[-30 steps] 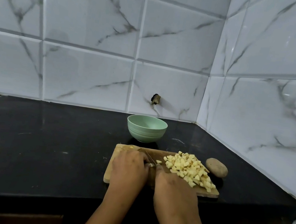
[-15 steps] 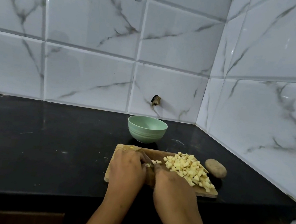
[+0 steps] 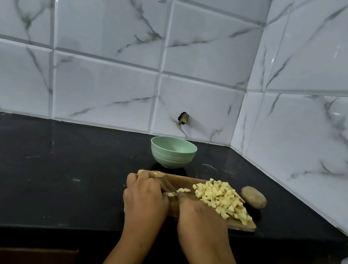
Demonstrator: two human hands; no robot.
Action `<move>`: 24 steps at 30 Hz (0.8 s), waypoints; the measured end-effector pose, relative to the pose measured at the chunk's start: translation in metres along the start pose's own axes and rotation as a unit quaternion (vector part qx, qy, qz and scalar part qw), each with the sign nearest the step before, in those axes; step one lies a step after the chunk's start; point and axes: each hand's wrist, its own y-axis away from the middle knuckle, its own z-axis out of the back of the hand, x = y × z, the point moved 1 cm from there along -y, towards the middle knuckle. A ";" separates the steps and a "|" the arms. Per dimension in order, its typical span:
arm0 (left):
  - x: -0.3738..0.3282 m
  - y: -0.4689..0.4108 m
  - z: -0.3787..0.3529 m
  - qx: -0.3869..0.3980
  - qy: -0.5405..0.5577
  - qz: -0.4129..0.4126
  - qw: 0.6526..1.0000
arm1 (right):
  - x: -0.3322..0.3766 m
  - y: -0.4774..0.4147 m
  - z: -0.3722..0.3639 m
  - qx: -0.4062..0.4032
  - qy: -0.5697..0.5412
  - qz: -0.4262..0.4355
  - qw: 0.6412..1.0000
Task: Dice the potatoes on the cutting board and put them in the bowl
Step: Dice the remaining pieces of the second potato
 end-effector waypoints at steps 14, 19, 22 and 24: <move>0.004 0.000 -0.002 -0.020 0.010 0.002 1.000 | 0.005 -0.002 -0.004 0.008 0.004 0.006 1.000; 0.003 -0.004 -0.005 -0.023 -0.009 0.001 1.000 | -0.015 0.002 0.003 -0.019 -0.028 -0.019 0.999; 0.000 -0.018 -0.006 0.010 -0.020 -0.007 1.000 | -0.033 0.006 0.011 -0.030 -0.038 -0.062 0.997; -0.006 -0.031 -0.009 0.048 -0.030 -0.036 0.998 | -0.042 0.006 0.017 -0.039 -0.044 -0.097 0.994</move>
